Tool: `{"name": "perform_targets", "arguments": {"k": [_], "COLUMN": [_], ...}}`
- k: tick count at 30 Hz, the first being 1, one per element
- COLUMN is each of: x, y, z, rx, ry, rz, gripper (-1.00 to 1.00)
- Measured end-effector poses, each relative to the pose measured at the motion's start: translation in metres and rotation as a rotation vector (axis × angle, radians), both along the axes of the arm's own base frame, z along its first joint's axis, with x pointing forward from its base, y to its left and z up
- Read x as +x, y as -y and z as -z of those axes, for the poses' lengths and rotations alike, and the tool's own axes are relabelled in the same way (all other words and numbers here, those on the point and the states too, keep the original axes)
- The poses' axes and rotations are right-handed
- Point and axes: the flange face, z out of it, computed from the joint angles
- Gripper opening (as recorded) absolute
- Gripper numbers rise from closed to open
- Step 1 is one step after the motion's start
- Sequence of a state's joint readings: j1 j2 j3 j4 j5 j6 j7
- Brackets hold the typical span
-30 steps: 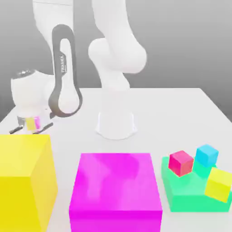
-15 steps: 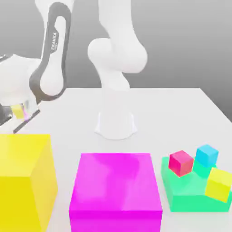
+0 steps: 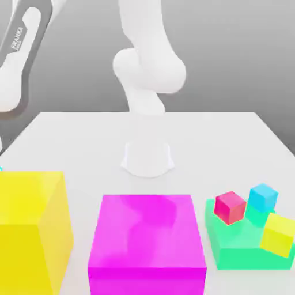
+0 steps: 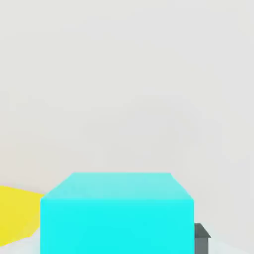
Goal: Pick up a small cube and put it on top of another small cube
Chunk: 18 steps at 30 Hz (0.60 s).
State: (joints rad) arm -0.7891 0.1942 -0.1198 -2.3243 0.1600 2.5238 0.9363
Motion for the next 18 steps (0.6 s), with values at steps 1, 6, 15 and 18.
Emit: {"name": "perform_targets", "arguments": {"k": [1, 6, 15, 18], "x": [0.015, 0.119, 0.266, 0.27], "y": [0.005, -0.012, -0.209, -0.284], "z": [-0.008, -0.047, -0.085, -0.092], "rx": [-0.032, -0.177, -0.187, -0.124], "ry": [0.01, 0.062, 0.199, 0.228], "rz": [-0.064, -0.438, -0.893, -0.92], "gripper": [-1.0, -1.0, -1.0, -1.0]}}
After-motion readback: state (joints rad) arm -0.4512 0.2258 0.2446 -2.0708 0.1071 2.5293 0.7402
